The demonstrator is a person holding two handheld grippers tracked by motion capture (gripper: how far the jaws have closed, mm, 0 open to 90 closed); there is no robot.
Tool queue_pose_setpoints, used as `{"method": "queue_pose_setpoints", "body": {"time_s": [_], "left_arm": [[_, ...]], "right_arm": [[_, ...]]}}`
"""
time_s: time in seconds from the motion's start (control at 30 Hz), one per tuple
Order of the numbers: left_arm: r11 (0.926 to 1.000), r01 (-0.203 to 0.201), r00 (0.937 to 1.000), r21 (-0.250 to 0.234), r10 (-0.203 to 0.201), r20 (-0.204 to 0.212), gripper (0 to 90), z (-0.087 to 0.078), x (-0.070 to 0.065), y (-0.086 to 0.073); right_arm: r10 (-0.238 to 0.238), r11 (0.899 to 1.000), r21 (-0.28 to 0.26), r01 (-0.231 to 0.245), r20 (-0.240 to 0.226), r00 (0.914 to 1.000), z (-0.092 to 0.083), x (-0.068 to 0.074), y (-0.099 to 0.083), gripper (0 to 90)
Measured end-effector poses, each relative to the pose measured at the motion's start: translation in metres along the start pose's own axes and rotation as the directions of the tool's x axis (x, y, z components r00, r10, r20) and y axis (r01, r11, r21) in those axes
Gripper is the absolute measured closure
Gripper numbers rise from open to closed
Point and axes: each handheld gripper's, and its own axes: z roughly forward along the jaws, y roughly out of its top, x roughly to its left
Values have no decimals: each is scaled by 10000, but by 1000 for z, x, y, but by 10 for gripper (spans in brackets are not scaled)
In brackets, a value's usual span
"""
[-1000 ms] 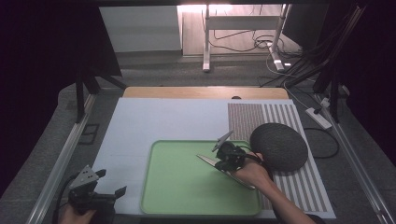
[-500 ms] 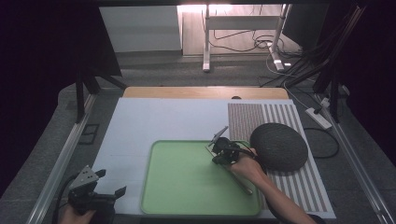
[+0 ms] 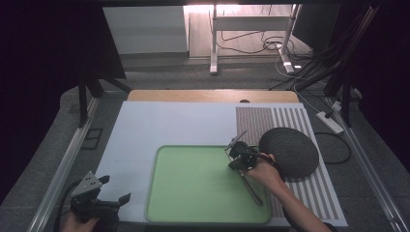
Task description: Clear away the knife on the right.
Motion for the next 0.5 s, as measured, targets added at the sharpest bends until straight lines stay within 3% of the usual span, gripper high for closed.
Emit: {"method": "queue_pose_setpoints", "body": {"time_s": [0.5], "left_arm": [[10000,-29,10000,44,29,-17,11,0,0,0]], "right_arm": [[692,9976,74,-692,63,9976,-14,-13,-27,900]]}}
